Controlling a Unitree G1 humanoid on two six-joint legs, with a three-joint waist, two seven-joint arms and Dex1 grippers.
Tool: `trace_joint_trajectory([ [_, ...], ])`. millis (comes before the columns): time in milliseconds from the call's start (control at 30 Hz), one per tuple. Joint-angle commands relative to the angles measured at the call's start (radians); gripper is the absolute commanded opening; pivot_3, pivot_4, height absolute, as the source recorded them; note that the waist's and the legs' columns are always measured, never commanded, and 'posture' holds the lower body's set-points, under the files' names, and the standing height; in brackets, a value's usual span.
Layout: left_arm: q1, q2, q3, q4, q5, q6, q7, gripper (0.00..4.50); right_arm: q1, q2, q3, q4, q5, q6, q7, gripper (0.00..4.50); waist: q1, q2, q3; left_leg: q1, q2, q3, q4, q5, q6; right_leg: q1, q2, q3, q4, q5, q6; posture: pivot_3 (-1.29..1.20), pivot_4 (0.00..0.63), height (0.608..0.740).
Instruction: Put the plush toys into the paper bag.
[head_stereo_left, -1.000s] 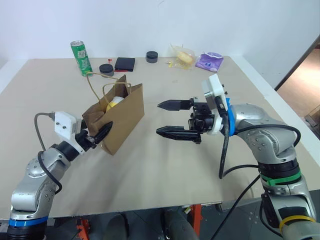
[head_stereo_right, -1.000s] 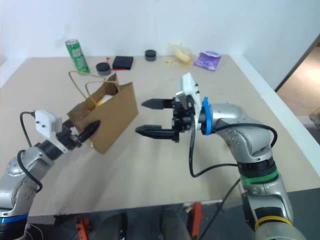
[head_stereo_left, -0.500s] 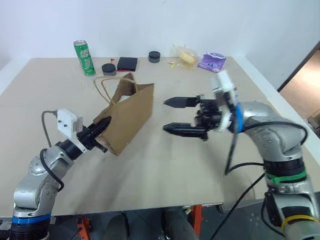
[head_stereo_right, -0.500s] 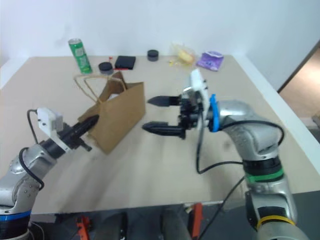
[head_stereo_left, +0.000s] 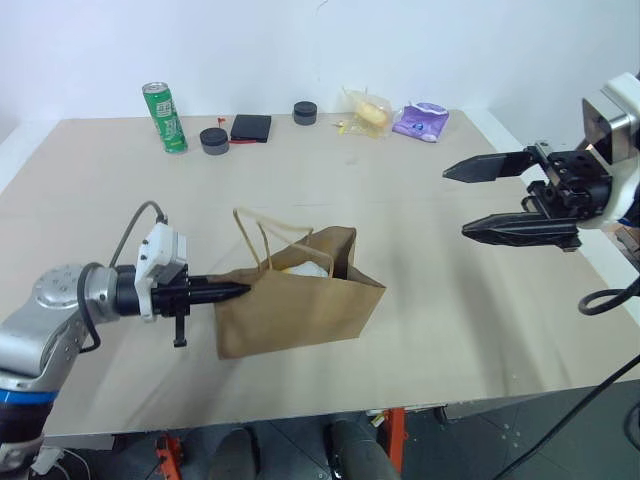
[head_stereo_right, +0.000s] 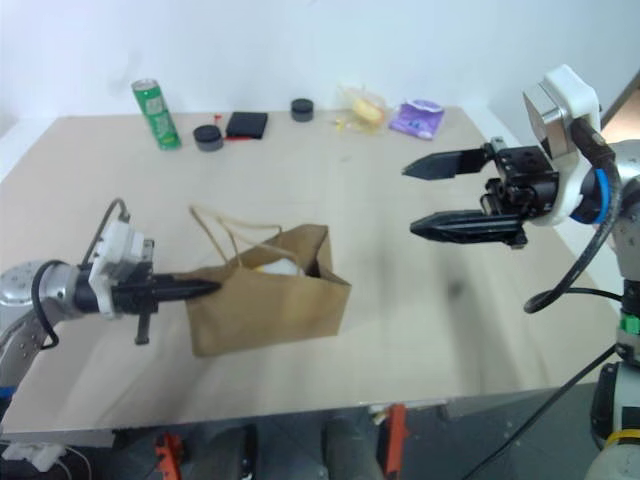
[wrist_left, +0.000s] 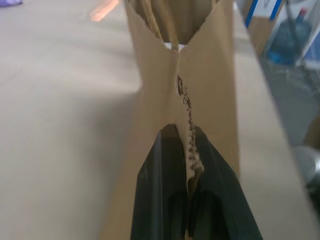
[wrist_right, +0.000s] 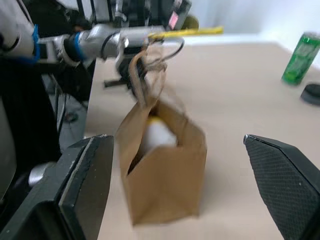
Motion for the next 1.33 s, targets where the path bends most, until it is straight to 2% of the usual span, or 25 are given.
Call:
trace_joint_trajectory([
  [33,-0.014,-0.016,-0.023,-0.007,0.002,-0.01,-0.03,0.04,0.011,-0.024,-0.014,-0.049,0.012,0.004,0.045,4.5,-0.001,0.0,0.0,0.0,0.0,0.0,0.0,0.0,0.0,0.0,0.0,0.0,0.0,0.0,0.0,0.0,0.15,0.74],
  [200,0.009,-0.017,-0.032,-0.021,0.005,0.004,-0.043,0.04,0.028,-0.014,-0.023,-0.075,0.018,0.01,0.016,4.5,0.0,0.003,0.002,-0.001,0.0,-0.001,0.0,-0.001,0.0,-0.001,0.001,0.0,0.0,-0.001,0.0,0.0,0.15,0.74],
  [233,0.013,-0.019,-0.026,-0.026,0.0,0.01,-0.036,0.44,0.029,-0.011,-0.023,-0.077,0.018,0.011,0.011,4.5,0.0,0.004,0.002,-0.001,0.0,-0.001,0.0,-0.001,0.0,-0.001,0.001,-0.001,0.0,-0.001,0.0,0.0,0.15,0.74],
  [300,0.022,-0.018,-0.009,-0.044,-0.019,0.033,-0.024,0.96,0.028,-0.006,-0.021,-0.078,0.017,0.012,0.004,4.5,0.0,0.004,0.002,-0.001,0.0,-0.001,0.0,-0.001,0.0,-0.001,0.0,0.0,0.0,-0.001,0.0,0.0,0.15,0.74],
  [400,0.034,-0.014,0.028,-0.063,-0.043,0.05,-0.007,2.45,0.019,0.007,-0.011,-0.073,0.008,0.008,-0.003,4.5,0.0,0.004,0.002,-0.001,0.0,0.0,0.001,-0.001,0.0,-0.001,0.0,0.0,0.0,-0.001,0.001,0.0,0.15,0.74],
  [467,0.043,0.003,0.071,-0.084,-0.078,0.086,0.006,3.17,0.01,0.016,-0.005,-0.068,0.007,0.012,-0.005,4.5,-0.001,0.004,0.003,-0.001,0.0,0.0,0.001,-0.001,0.0,-0.001,0.0,0.0,0.0,0.0,0.001,0.0,0.15,0.74],
  [500,0.044,0.009,0.095,-0.095,-0.097,0.106,0.016,3.81,0.007,0.021,-0.003,-0.066,0.005,0.012,-0.006,4.5,-0.001,0.004,0.003,-0.001,0.0,0.0,0.001,-0.001,0.0,-0.001,0.0,0.0,0.0,0.0,0.001,0.0,0.15,0.74],
  [533,0.045,0.013,0.111,-0.104,-0.11,0.12,0.025,4.26,0.007,0.023,-0.002,-0.065,0.004,0.012,-0.007,4.5,-0.001,0.004,0.003,-0.001,0.0,-0.001,0.001,-0.001,0.0,-0.001,0.0,0.0,0.0,0.0,0.001,0.0,0.15,0.74],
  [567,0.044,0.019,0.135,-0.115,-0.136,0.146,0.036,4.45,0.008,0.025,-0.002,-0.064,0.003,0.012,-0.007,4.5,-0.001,0.004,0.003,-0.001,0.0,-0.001,0.001,-0.001,0.0,-0.001,0.0,0.0,0.0,0.0,0.001,0.0,0.15,0.74],
  [733,0.041,0.073,0.339,-0.132,-0.32,0.32,0.152,4.45,0.034,0.043,-0.01,-0.038,-0.01,0.014,-0.049,4.5,-0.001,0.004,0.004,-0.002,0.0,-0.001,0.001,-0.001,0.0,-0.001,0.0,0.0,0.001,-0.001,0.001,0.0,0.15,0.74],
  [800,0.034,0.079,0.404,-0.096,-0.341,0.36,0.227,4.45,0.041,0.064,-0.011,-0.005,-0.04,-0.001,-0.101,4.5,-0.001,0.004,0.004,-0.001,0.0,-0.001,0.001,-0.001,0.0,-0.001,0.0,-0.001,0.001,-0.001,0.001,0.0,0.15,0.74],
  [967,0.075,0.067,0.458,0.025,-0.146,0.263,0.387,4.45,0.051,0.167,0.005,0.137,-0.201,-0.097,-0.327,4.5,-0.003,0.004,0.004,0.001,0.0,0.0,0.002,-0.001,0.0,0.001,0.0,0.0,0.002,0.0,0.002,0.0,0.15,0.74],
  [1100,0.131,0.048,0.425,0.091,0.002,0.161,0.452,4.45,0.083,0.27,-0.006,0.241,-0.312,-0.186,-0.527,4.5,-0.002,0.003,0.003,0.0,0.0,0.0,0.002,0.0,0.0,0.0,0.001,0.0,0.002,0.001,0.001,0.0,0.15,0.74],
  [1333,0.177,0.006,0.413,0.061,0.022,0.135,0.442,4.45,0.153,0.339,-0.025,0.218,-0.32,-0.204,-0.595,4.5,0.002,0.004,0.003,-0.004,0.0,-0.001,0.001,-0.001,0.0,-0.002,0.0,0.0,0.002,0.002,0.006,0.0,0.15,0.74],
])
